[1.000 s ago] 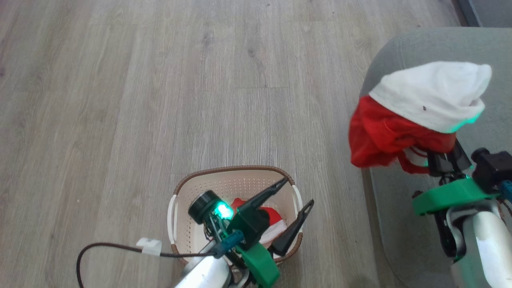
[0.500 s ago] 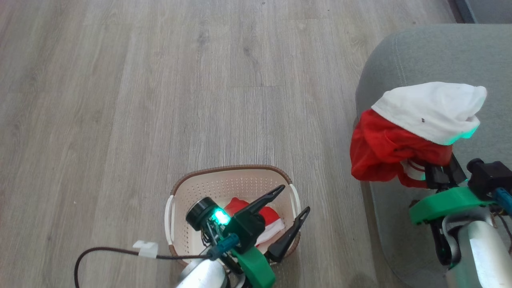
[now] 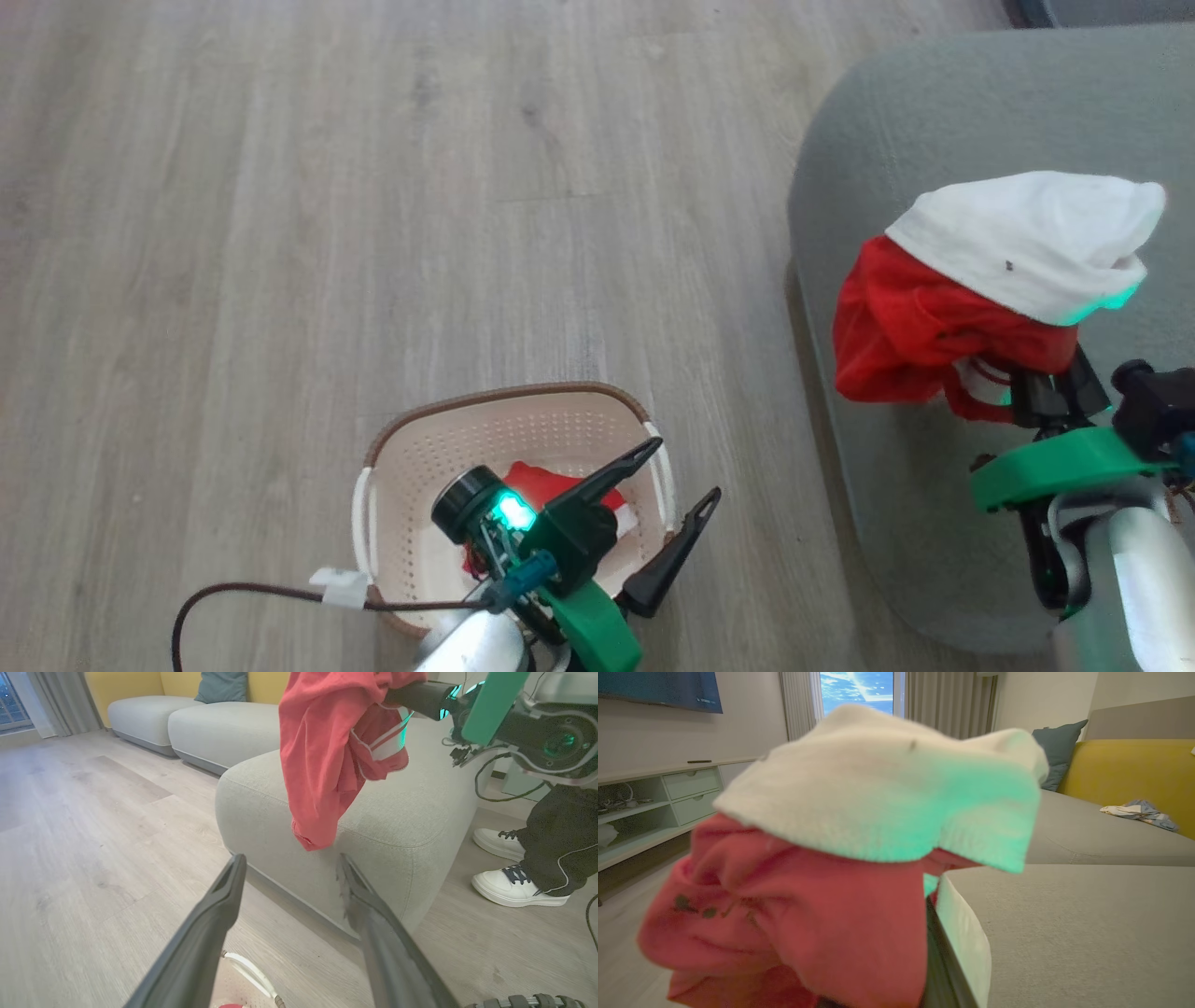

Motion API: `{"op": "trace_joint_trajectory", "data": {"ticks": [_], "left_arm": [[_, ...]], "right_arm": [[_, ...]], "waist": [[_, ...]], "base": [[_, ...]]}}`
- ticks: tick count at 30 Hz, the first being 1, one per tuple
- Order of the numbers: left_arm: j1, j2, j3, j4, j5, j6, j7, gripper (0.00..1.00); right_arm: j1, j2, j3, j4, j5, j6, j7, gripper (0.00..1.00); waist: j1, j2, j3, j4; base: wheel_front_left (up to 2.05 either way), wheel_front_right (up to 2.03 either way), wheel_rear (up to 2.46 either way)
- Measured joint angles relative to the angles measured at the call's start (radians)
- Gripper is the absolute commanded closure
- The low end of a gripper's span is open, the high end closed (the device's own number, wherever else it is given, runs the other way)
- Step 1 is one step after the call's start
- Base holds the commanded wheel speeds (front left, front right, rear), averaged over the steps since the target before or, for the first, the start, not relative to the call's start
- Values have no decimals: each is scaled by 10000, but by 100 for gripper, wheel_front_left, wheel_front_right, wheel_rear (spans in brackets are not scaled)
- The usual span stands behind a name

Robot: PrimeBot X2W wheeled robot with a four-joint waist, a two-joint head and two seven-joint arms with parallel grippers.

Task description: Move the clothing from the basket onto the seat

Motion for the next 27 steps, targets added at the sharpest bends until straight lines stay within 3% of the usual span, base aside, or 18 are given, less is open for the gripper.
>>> {"op": "trace_joint_trajectory", "data": {"ticks": [7,27], "left_arm": [[-66,2,-10,-146,58,-73,0,0],[-664,6,-75,-194,174,-75,0,0]], "right_arm": [[-50,-50,-88,-332,-71,0,0,100],[-90,69,-694,-614,-153,0,0,100]], "waist": [[0,0,298,-760],[1,0,1115,-3756]], "base": [[0,0,0],[0,0,0]]}}
